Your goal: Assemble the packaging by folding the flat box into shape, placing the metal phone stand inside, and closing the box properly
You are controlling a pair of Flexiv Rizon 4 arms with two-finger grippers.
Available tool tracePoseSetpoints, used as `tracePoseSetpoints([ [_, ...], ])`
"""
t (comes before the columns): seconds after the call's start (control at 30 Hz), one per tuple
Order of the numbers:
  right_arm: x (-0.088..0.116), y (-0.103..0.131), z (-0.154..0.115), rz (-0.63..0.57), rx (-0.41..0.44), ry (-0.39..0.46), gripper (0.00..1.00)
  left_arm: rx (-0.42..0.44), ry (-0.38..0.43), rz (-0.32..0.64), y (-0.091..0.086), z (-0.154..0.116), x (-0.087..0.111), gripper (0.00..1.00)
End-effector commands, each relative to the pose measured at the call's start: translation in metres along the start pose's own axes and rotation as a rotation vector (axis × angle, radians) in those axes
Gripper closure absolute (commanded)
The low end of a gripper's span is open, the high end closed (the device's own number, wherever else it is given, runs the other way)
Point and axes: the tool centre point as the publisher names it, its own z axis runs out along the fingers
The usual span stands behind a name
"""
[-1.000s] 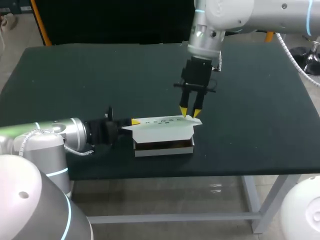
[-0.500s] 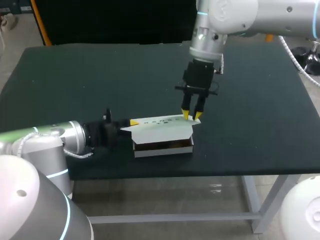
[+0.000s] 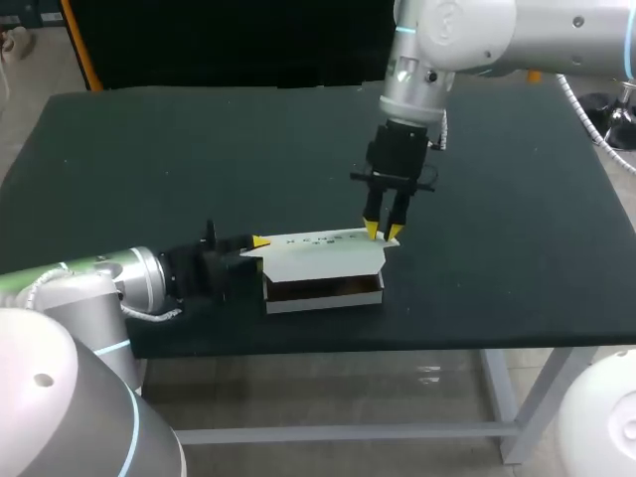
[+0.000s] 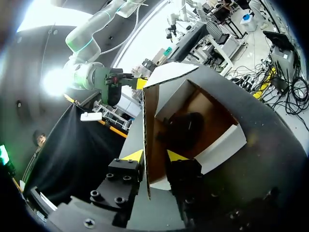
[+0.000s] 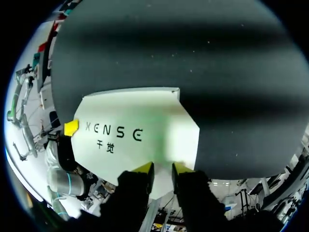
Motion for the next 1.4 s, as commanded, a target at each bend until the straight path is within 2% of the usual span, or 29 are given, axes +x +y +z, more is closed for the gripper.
tracePoseSetpoints([
  [0.03,-0.003,-0.003,0.001,-0.001,-0.007,0.006,0.71,-0.011,-0.034,0.001,-0.004,-0.019,0.003,0.65],
  [0.3,-0.004,-0.002,0.002,-0.003,-0.011,0.015,0.71,-0.069,-0.033,-0.007,-0.009,-0.052,0.003,0.63],
  [0.4,-0.004,-0.002,0.002,-0.005,-0.016,0.016,0.71,-0.108,-0.004,-0.05,-0.009,-0.064,-0.001,0.59],
  [0.43,-0.004,-0.002,0.002,-0.006,-0.019,0.016,0.71,-0.099,0.028,-0.076,-0.009,-0.069,-0.005,0.58],
  [0.5,-0.004,-0.002,0.002,-0.007,-0.022,0.018,0.71,-0.138,0.061,-0.144,-0.008,-0.075,-0.012,0.53],
  [0.53,-0.004,-0.002,0.002,-0.007,-0.023,0.019,0.71,-0.143,0.098,-0.176,-0.006,-0.077,-0.015,0.37],
  [0.57,-0.004,-0.002,0.002,-0.007,-0.024,0.019,0.71,-0.162,0.117,-0.199,-0.005,-0.079,-0.017,0.12],
  [0.6,-0.004,-0.002,0.002,-0.007,-0.025,0.02,0.71,-0.201,0.152,-0.232,-0.002,-0.079,-0.02,0.0],
  [0.67,-0.005,-0.002,0.002,-0.006,-0.028,0.021,0.7,-0.239,0.239,-0.317,0.004,-0.077,-0.025,0.0],
  [0.77,-0.007,-0.002,0.003,-0.004,-0.031,0.024,0.7,-0.274,0.339,-0.38,0.006,-0.072,-0.032,0.0],
  [0.83,-0.007,-0.003,0.003,-0.003,-0.033,0.025,0.7,-0.321,0.369,-0.374,0.005,-0.072,-0.038,0.0],
  [1.27,-0.007,-0.002,0.005,0.003,-0.041,0.027,0.7,-0.321,0.369,-0.374,0.005,-0.072,-0.038,0.0],
  [1.4,-0.007,-0.002,0.005,0.007,-0.045,0.027,0.71,-0.238,0.383,-0.449,0.011,-0.076,-0.046,0.0],
])
